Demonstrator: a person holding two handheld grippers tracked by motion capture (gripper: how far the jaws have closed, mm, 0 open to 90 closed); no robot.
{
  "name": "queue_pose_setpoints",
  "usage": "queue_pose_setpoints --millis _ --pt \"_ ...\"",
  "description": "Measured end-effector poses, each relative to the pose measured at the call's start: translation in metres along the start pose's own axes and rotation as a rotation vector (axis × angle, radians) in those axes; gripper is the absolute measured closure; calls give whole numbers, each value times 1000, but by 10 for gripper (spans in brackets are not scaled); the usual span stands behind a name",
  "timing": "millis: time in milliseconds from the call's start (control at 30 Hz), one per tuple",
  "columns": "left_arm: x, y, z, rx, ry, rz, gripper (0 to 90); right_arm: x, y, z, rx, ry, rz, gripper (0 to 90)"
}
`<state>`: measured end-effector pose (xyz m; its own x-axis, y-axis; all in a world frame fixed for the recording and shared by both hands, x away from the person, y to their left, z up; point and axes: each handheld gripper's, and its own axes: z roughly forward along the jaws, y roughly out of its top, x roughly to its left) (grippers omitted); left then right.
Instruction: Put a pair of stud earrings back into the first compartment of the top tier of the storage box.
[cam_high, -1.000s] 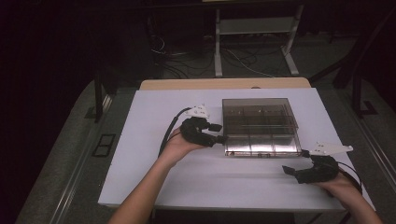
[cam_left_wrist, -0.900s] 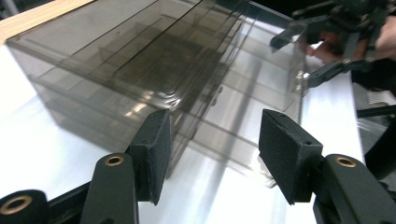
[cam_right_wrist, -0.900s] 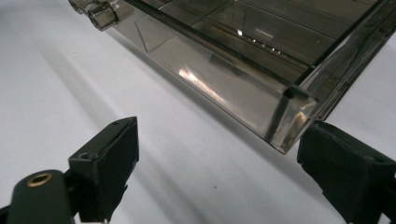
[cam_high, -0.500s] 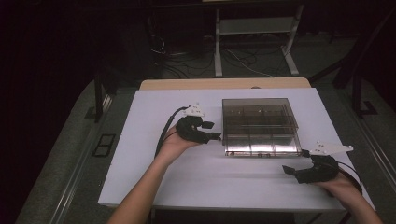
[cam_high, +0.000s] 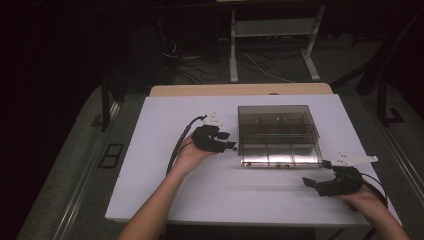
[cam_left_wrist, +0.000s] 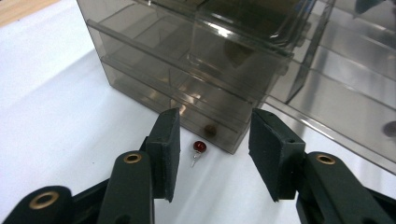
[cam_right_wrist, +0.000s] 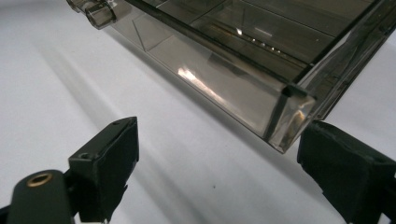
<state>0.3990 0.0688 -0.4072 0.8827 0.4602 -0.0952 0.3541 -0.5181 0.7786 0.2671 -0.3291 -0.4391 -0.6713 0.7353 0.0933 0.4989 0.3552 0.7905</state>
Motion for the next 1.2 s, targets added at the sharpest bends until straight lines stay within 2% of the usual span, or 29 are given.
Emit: queue_pose_setpoints --millis 333,500,533,567,767,1133,1200 --pt "3 -5 16 14 17 -21 593 0 0 0 0 0 1 122" --pt "4 -8 24 37 25 -29 634 0 0 0 0 0 -1 122" --pt "5 -8 25 43 25 -24 637 0 0 0 0 0 -1 122" --pt "5 -9 26 37 24 -41 638 0 0 0 0 0 -1 122" --pt "6 -11 31 46 35 -40 659 0 0 0 0 -1 1 122" --pt "8 -17 39 62 44 -77 686 0 0 1 1 0 -1 122" --pt "9 -18 41 53 46 -84 688 0 0 1 1 0 -1 122"
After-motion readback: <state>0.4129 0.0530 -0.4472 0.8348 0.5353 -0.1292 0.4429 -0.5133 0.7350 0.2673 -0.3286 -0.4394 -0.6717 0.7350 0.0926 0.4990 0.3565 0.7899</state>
